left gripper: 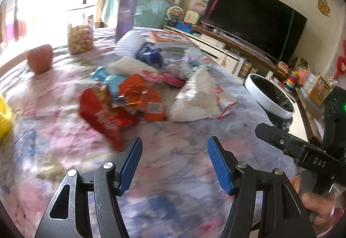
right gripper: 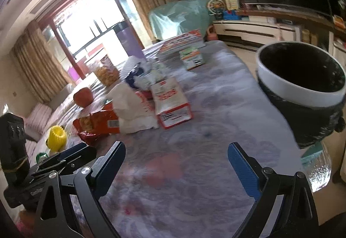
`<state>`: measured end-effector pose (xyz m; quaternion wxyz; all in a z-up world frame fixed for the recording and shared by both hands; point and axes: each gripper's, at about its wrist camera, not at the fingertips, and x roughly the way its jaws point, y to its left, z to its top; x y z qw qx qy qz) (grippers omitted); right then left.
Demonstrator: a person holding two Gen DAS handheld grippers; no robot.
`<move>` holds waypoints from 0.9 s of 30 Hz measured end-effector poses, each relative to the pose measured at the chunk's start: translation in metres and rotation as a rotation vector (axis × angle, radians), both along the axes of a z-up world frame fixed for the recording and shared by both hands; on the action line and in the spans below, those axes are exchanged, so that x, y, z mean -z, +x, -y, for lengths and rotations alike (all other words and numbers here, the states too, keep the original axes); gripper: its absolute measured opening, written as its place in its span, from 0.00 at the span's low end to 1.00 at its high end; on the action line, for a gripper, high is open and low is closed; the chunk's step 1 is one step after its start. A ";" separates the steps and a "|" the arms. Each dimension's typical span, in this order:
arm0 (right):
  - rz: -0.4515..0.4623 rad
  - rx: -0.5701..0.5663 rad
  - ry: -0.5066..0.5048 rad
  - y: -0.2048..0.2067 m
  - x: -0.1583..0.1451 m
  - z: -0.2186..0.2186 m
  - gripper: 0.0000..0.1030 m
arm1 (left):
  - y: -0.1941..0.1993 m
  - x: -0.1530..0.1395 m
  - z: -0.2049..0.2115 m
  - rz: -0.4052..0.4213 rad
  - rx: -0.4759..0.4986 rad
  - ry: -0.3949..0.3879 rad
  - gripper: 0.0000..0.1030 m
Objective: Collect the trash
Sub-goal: 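Move both open tools back toward the trash on the table, then grasp the red chip bag with the left tool while the right tool grasps the white plastic bag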
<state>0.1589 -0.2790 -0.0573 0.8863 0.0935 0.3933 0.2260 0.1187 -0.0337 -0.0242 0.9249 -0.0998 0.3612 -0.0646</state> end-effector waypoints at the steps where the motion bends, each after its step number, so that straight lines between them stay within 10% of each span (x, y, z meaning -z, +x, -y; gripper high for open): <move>1: 0.008 -0.011 -0.001 -0.001 0.001 -0.005 0.93 | -0.002 -0.001 -0.004 -0.001 -0.012 0.001 0.60; 23: 0.019 -0.148 -0.063 0.041 0.013 -0.086 0.78 | 0.050 0.012 -0.066 -0.060 -0.133 -0.075 0.59; 27: -0.026 -0.154 -0.073 0.052 0.024 -0.092 0.50 | 0.065 0.024 -0.068 -0.086 -0.112 -0.106 0.33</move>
